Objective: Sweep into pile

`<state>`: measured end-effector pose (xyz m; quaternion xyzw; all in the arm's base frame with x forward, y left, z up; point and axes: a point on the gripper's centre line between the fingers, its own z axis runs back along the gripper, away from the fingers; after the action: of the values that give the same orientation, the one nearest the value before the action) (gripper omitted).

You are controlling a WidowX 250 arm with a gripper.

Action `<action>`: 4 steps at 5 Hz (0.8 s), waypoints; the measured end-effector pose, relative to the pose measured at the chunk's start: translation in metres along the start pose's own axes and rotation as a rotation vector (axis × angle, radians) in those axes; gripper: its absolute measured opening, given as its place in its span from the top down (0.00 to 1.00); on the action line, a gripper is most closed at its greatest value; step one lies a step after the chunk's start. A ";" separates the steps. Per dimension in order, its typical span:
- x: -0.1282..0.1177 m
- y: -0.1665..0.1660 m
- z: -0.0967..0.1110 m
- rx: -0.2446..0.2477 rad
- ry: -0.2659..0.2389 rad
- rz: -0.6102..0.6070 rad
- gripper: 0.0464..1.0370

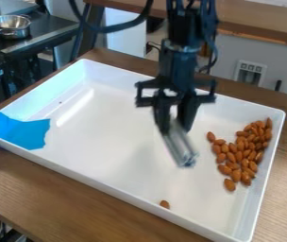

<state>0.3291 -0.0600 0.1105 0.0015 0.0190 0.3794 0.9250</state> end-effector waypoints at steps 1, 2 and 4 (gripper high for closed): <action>-0.006 0.017 -0.018 0.064 0.017 0.111 0.68; -0.006 0.032 -0.028 0.109 0.045 0.199 0.68; -0.016 0.047 -0.038 0.173 0.082 0.260 0.68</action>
<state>0.2835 -0.0385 0.0740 0.0679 0.0887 0.4925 0.8631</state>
